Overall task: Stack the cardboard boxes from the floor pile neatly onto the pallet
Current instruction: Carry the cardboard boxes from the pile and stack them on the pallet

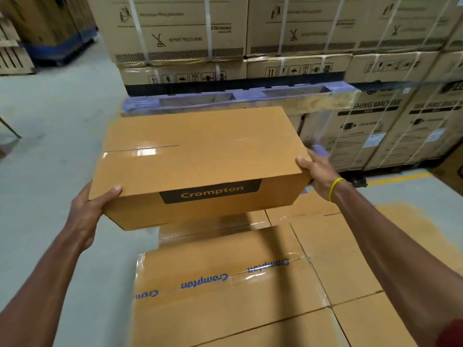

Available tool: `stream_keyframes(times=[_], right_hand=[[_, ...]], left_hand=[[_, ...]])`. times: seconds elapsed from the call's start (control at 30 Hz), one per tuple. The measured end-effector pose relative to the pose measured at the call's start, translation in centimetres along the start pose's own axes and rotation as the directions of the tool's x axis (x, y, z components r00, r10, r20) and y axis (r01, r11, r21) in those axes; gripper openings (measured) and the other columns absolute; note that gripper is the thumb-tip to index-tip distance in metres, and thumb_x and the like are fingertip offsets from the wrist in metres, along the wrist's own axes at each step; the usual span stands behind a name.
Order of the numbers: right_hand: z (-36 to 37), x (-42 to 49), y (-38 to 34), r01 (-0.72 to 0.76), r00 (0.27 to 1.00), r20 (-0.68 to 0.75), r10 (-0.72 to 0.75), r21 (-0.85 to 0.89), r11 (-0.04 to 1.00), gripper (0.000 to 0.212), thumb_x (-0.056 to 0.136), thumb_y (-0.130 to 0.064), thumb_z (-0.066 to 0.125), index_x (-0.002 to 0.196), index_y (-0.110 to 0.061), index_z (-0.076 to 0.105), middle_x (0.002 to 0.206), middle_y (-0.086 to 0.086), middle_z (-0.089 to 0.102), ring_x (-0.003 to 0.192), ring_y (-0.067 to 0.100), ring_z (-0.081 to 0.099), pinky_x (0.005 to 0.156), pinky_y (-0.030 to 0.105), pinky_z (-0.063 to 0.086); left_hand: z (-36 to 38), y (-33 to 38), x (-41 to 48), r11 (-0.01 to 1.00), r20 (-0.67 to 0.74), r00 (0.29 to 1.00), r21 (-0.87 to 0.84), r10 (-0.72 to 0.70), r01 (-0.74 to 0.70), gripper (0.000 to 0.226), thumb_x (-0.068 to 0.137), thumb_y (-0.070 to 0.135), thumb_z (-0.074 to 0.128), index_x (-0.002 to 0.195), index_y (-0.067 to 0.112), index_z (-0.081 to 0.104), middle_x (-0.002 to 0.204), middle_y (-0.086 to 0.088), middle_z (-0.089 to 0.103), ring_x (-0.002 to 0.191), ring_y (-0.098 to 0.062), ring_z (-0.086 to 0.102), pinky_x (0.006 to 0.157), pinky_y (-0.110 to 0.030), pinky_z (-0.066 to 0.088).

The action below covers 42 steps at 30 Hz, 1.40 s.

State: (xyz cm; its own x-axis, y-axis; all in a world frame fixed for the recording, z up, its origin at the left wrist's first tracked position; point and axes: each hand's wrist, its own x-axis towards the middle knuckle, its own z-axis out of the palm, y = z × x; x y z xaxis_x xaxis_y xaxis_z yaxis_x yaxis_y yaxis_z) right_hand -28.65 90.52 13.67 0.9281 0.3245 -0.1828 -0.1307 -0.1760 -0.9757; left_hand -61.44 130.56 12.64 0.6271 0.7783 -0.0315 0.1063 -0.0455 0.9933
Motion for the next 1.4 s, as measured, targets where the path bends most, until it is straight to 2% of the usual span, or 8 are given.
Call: stream_keyframes(times=[0.13,0.37,0.53,0.67,0.83,1.0,1.27,1.4], right_hand=[[1.8,3.7,5.6,0.001,0.999,-0.041,-0.005,-0.088,0.996,0.036,0.101,-0.020,0.058,0.137,-0.027,0.060,0.114,-0.002,0.072,0.094,0.015,0.066,0.069,0.029,0.050],[3.6,7.8,15.2,0.024,1.000,0.011,-0.022,-0.288,0.957,0.038,0.101,-0.019,0.056,0.137,-0.029,0.059,0.122,-0.008,0.069,0.114,0.014,0.063,0.091,0.031,0.051],[3.7,8.9,20.6,-0.004,1.000,0.019,0.013,-0.421,0.907,0.049,0.084,-0.049,0.058,0.132,-0.040,0.057,0.123,-0.016,0.068,0.117,0.012,0.062,0.105,0.047,0.049],[3.8,8.4,23.3,-0.083,0.996,-0.032,0.078,-0.553,0.829,0.063,0.081,-0.066,0.053,0.140,-0.045,0.045,0.136,-0.011,0.061,0.127,0.023,0.057,0.109,0.049,0.042],[4.8,7.9,24.9,-0.091,0.996,-0.073,0.054,-0.759,0.644,0.038,0.105,-0.040,0.042,0.141,-0.028,0.043,0.125,0.006,0.066,0.126,0.034,0.052,0.107,0.040,0.022],[5.6,8.1,27.1,-0.039,0.993,-0.086,-0.075,-0.872,0.489,0.029,0.104,-0.037,0.033,0.124,-0.018,0.042,0.113,0.008,0.070,0.107,0.031,0.060,0.106,0.052,0.027],[5.9,8.1,27.4,-0.057,0.986,-0.117,-0.114,-0.899,0.433,0.031,0.103,-0.035,0.031,0.121,-0.014,0.044,0.112,0.012,0.070,0.100,0.031,0.061,0.105,0.052,0.028],[5.9,7.7,27.1,-0.053,0.982,-0.130,-0.140,-0.889,0.455,0.027,0.104,-0.031,0.034,0.121,-0.012,0.044,0.106,0.014,0.071,0.097,0.032,0.059,0.105,0.050,0.026]], left_hand=[[0.8,-6.4,3.3,0.997,0.040,0.997,0.033,-0.068,0.066,0.056,0.086,0.025,0.079,0.140,0.019,0.062,0.131,-0.005,0.071,0.121,-0.026,0.065,0.110,-0.047,0.048],[2.1,-17.7,2.5,0.966,0.029,0.979,0.167,-0.203,0.196,0.058,0.087,0.028,0.080,0.141,0.020,0.060,0.129,-0.008,0.068,0.119,-0.030,0.063,0.100,-0.044,0.047],[3.1,-20.8,1.7,0.955,0.049,0.967,0.175,-0.250,0.238,0.031,0.090,0.020,0.078,0.112,0.038,0.065,0.110,0.009,0.068,0.100,-0.015,0.065,0.077,-0.033,0.051],[3.0,-22.4,2.4,0.945,0.074,0.963,0.227,-0.258,0.235,0.053,0.087,0.024,0.080,0.137,0.025,0.062,0.118,-0.003,0.069,0.098,-0.020,0.066,0.072,-0.035,0.053],[3.6,-23.9,2.7,0.933,0.102,0.951,0.249,-0.292,0.259,0.058,0.077,0.041,0.079,0.132,0.035,0.062,0.119,0.001,0.069,0.101,-0.025,0.068,0.073,-0.038,0.056],[3.9,-25.3,2.7,0.931,0.086,0.945,0.220,-0.315,0.290,0.048,0.085,0.036,0.078,0.130,0.038,0.061,0.119,-0.001,0.070,0.102,-0.029,0.070,0.074,-0.041,0.057],[3.8,-26.4,2.5,0.896,0.007,0.932,0.278,-0.362,0.346,0.088,0.053,0.070,0.089,0.124,0.023,0.066,0.109,-0.004,0.075,0.097,-0.033,0.073,0.087,-0.057,0.059],[3.8,-26.7,2.6,0.903,0.018,0.930,0.248,-0.366,0.351,0.077,0.064,0.058,0.093,0.127,0.022,0.067,0.110,-0.007,0.076,0.097,-0.034,0.073,0.089,-0.060,0.059]])
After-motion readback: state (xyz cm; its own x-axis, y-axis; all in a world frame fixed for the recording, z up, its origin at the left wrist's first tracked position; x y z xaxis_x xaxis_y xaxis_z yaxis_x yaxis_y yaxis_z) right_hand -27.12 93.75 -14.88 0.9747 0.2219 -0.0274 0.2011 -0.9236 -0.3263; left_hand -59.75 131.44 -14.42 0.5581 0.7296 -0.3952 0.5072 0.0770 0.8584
